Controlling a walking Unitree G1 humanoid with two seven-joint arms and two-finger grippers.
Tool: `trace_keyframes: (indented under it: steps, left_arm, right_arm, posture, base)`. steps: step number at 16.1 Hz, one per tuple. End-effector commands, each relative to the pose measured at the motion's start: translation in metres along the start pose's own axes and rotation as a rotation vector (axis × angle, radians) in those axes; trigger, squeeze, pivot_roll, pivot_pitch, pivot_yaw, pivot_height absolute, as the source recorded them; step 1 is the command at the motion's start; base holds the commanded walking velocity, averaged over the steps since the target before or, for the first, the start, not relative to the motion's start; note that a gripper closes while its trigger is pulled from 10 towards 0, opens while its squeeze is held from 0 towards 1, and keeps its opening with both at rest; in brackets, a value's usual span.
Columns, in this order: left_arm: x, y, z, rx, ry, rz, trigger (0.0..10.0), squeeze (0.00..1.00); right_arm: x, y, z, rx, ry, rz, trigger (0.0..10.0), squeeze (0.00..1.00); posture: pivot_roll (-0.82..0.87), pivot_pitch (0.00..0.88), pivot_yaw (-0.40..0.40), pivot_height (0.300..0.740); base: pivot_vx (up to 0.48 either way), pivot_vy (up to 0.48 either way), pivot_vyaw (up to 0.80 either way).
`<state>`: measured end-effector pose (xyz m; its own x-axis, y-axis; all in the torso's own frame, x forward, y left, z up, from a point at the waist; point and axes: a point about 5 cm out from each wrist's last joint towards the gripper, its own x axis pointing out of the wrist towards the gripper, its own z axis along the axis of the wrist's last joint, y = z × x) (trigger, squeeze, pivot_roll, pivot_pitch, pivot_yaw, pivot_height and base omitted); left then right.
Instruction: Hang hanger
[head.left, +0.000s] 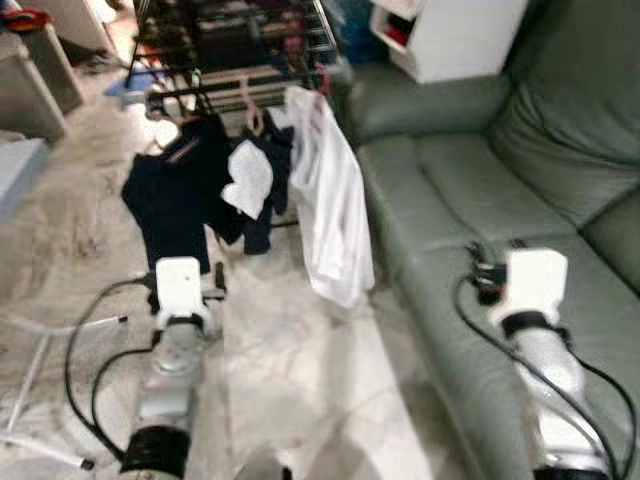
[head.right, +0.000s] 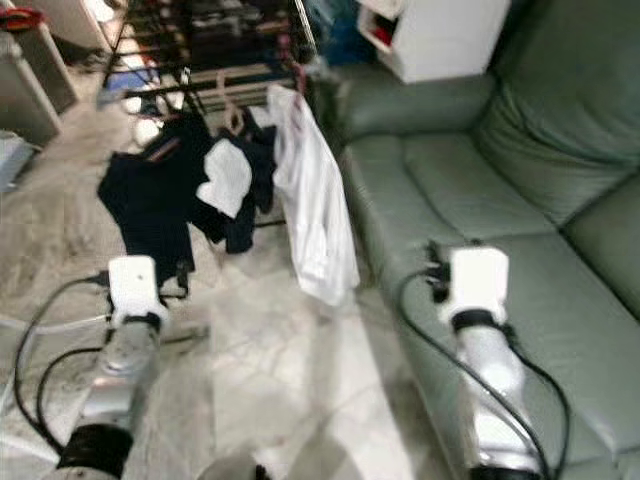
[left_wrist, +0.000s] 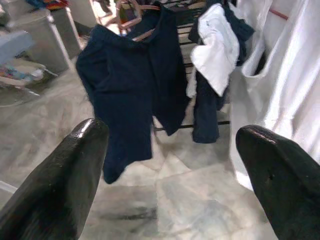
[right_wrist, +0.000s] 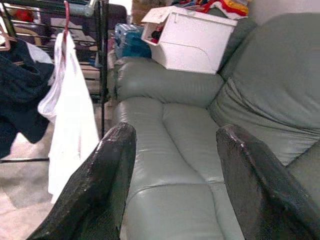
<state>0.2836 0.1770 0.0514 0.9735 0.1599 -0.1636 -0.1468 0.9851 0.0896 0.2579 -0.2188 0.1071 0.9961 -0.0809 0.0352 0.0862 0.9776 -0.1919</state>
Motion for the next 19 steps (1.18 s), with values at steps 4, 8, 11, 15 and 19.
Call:
trace_keyframes:
  steps: [4, 8, 11, 15, 19]
  left_arm:
    - [0.000, -0.001, 0.001, 0.016, -0.022, -0.036, 10.0, 0.00]
    - [0.000, -0.002, 0.002, 0.007, -0.028, -0.049, 10.0, 0.00]
    - [0.003, -0.007, 0.005, -0.005, -0.034, -0.073, 10.0, 0.00]
    - [0.003, -0.009, 0.009, 0.001, -0.067, -0.060, 10.0, 0.00]
    - [0.001, -0.010, 0.008, -0.005, -0.072, -0.098, 10.0, 0.00]
  right_arm:
    - [0.002, 0.012, -0.012, 0.005, 0.056, 0.014, 10.0, 0.00]
    - [-0.003, 0.017, -0.022, 0.015, 0.108, 0.023, 10.0, 0.00]
    - [0.002, 0.016, -0.015, 0.002, 0.068, 0.047, 10.0, 0.00]
    - [0.003, 0.014, -0.013, 0.007, 0.043, 0.055, 10.0, 0.00]
    - [0.001, 0.016, -0.012, -0.003, 0.034, 0.074, 10.0, 0.00]
  posture:
    - [-0.06, 0.000, 0.063, 0.740]
    - [-0.05, 0.000, 0.066, 0.740]
    - [-0.05, 0.000, 0.068, 0.740]
    - [-0.05, 0.000, 0.065, 0.740]
    - [-0.05, 0.000, 0.058, 0.740]
  base:
    - [0.000, 0.480, 0.00]
    - [0.000, 0.480, 0.00]
    - [0.000, 0.480, 0.00]
    - [0.000, 0.355, 0.00]
    - [0.000, 0.000, 0.77]
